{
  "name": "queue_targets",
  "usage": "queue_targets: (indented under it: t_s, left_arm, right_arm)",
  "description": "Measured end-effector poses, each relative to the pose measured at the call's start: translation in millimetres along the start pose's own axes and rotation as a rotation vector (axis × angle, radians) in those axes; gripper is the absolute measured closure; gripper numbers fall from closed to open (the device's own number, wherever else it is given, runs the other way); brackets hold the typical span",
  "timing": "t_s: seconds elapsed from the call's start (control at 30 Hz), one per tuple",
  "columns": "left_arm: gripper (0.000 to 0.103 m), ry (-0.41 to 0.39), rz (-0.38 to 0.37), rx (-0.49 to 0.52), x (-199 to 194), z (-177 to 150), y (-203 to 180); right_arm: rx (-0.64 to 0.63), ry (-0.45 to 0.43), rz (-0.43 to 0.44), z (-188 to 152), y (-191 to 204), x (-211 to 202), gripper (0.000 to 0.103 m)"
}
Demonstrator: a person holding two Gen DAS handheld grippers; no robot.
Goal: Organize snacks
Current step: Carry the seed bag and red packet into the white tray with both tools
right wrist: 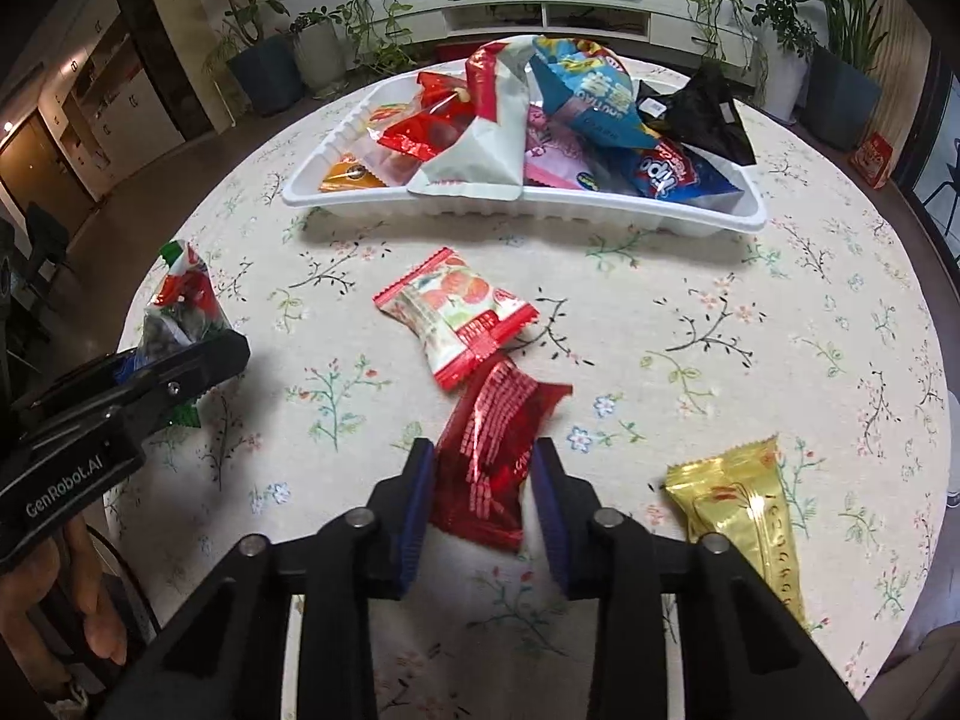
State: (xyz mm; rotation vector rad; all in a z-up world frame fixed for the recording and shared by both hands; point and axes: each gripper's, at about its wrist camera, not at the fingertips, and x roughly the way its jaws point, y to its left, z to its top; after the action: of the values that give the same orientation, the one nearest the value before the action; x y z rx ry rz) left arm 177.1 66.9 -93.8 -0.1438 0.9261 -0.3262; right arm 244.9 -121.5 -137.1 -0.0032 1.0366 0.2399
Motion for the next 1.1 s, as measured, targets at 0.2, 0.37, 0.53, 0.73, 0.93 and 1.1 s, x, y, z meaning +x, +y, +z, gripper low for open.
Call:
queue_targets:
  t_s: [0.2,0.37,0.53,0.73,0.93,1.1]
  left_arm:
    - [0.077,0.005,-0.006,-0.013,-0.5,-5.1,2.0]
    - [0.077,0.002,-0.017,-0.023,-4.5,-3.6,1.7]
    - [0.077,-0.012,-0.027,-0.044,-15.5,6.9,4.5]
    - [0.077,-0.048,-0.014,-0.018,-34.8,41.6,1.7]
    - [0.077,-0.084,0.001,0.041,-44.1,103.1,-6.1]
    - [0.077,-0.093,0.027,0.078,-32.8,159.4,-8.5]
  right_arm:
    - [0.031,-0.024,-0.003,-9.6,-17.5,-15.7,0.073]
    - [0.069,-0.086,0.024,-14.5,-34.5,-44.3,0.073]
    - [0.119,-0.161,0.043,-2.3,-64.6,-76.5,0.073]
    - [0.102,-0.252,0.044,34.0,-80.5,-109.6,0.073]
    - [-0.029,-0.317,0.038,90.2,-66.5,-125.4,0.073]
    - [-0.122,-0.300,0.052,141.7,-45.8,-108.1,0.073]
